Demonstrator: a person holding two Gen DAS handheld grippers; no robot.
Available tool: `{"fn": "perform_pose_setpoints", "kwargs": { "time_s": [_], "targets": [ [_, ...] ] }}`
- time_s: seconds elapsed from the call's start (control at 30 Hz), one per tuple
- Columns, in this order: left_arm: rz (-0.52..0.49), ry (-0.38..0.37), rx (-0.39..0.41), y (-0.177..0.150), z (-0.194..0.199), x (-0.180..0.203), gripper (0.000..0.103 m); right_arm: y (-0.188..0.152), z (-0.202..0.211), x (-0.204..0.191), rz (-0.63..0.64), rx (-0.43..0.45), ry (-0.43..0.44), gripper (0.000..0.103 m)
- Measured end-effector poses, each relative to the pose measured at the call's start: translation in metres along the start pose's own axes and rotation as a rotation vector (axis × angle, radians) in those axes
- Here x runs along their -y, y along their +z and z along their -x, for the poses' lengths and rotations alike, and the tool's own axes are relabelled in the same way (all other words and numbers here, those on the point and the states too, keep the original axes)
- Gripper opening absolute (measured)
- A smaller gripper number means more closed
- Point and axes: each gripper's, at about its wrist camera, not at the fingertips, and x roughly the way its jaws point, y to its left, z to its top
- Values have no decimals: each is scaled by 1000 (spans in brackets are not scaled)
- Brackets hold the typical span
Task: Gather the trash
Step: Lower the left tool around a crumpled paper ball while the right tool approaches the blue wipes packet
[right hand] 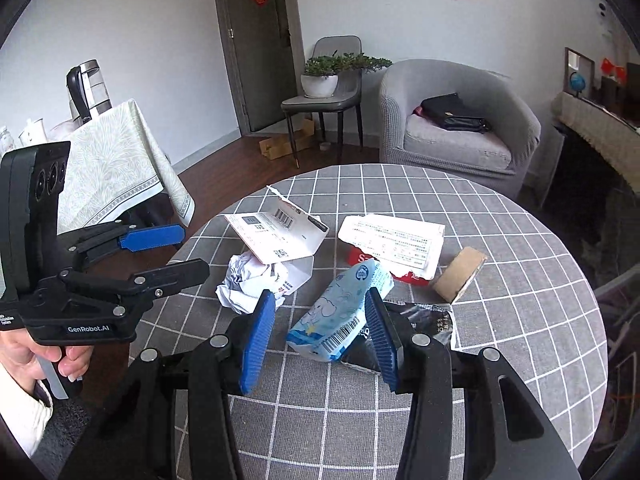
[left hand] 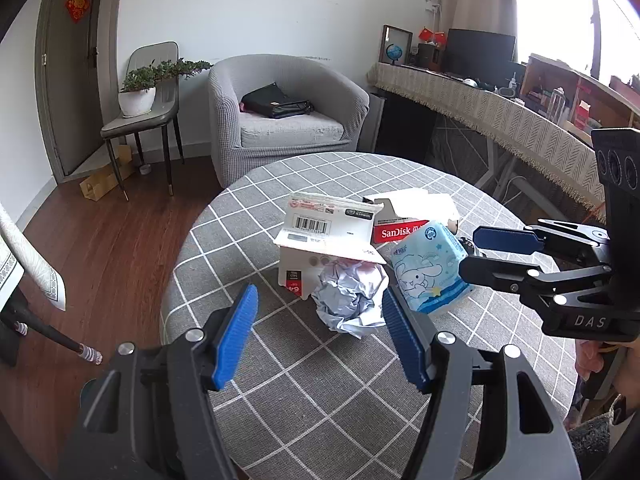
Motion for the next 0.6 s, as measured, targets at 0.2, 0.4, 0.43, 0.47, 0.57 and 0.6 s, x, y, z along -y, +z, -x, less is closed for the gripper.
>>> {"fn": "perform_pose_setpoints", "kwargs": {
  "time_s": [0.2,0.4,0.43,0.47,0.57,0.6],
  "targets": [
    [-5,-6,-18,-1,-15,11,68,-7,3,11,-24,-14,-7,47],
    [-17,5,-48,-3,-32,21,68,-14,3,16,-40,-29,3,47],
    [-23,11,-49,-4,-34,23,68,-15,3,17,-44,-33,6,47],
    [-26,19,-50,-3,-36,24,67,-16,3,18,-51,-36,11,47],
    [-13,27,-58,-3,-40,22,60,-16,-1,19,-70,-43,30,47],
    [-4,25,-61,-3,-41,20,59,-16,-2,18,-74,-46,37,47]
  ]
}}
